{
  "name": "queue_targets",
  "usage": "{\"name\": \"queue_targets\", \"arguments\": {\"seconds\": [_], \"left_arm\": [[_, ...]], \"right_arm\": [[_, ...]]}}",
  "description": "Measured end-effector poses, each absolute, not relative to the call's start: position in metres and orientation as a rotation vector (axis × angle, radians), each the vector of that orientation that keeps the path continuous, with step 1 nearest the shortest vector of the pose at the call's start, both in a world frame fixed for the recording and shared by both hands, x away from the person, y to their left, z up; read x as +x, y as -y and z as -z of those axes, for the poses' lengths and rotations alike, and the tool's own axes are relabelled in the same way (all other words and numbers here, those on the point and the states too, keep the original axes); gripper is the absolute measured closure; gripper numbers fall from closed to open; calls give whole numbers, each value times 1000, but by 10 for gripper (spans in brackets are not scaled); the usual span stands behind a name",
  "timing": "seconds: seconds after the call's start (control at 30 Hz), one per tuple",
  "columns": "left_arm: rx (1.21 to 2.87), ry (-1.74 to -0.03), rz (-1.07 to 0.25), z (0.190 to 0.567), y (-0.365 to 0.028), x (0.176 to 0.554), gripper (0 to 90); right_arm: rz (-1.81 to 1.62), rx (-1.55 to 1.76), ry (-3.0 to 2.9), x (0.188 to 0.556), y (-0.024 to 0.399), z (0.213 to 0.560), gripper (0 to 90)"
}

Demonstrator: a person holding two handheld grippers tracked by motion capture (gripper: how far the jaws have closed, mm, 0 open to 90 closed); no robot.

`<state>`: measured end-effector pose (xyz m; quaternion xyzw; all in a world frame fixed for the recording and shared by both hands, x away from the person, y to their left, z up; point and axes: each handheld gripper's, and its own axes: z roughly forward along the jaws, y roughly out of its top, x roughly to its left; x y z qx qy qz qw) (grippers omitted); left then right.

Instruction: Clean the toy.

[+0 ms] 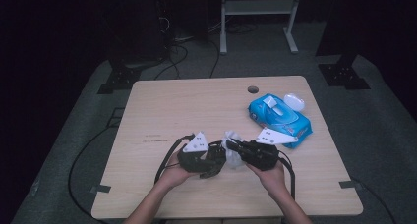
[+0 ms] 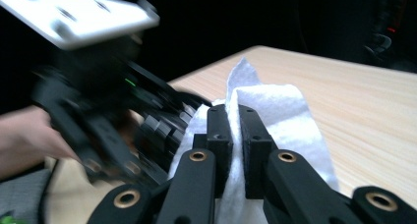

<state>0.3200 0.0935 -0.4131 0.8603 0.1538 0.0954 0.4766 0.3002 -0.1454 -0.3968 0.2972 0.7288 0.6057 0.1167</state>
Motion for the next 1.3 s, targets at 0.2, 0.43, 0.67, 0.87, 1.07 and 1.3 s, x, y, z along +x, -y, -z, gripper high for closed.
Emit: {"name": "queue_targets", "arguments": {"seconds": [0.2,0.43,0.67,0.87,1.07,1.3], "left_arm": [[2095,-373,-236,411,-96,320,572],[2111,-383,-225,416,-94,321,572],[2111,-372,-225,414,-94,321,572],[2129,-366,-236,416,-93,321,571],[2122,-370,-217,416,-92,321,571],[2135,-363,-214,417,-93,322,571]], "right_arm": [[-1746,854,-2132,301,145,398,846],[-1740,885,-2149,302,146,401,846],[-1738,824,-2147,299,141,397,845],[-1708,896,-2147,301,147,405,846],[-1729,787,-2160,294,134,393,845],[-1695,897,-2159,300,146,408,845]]}}
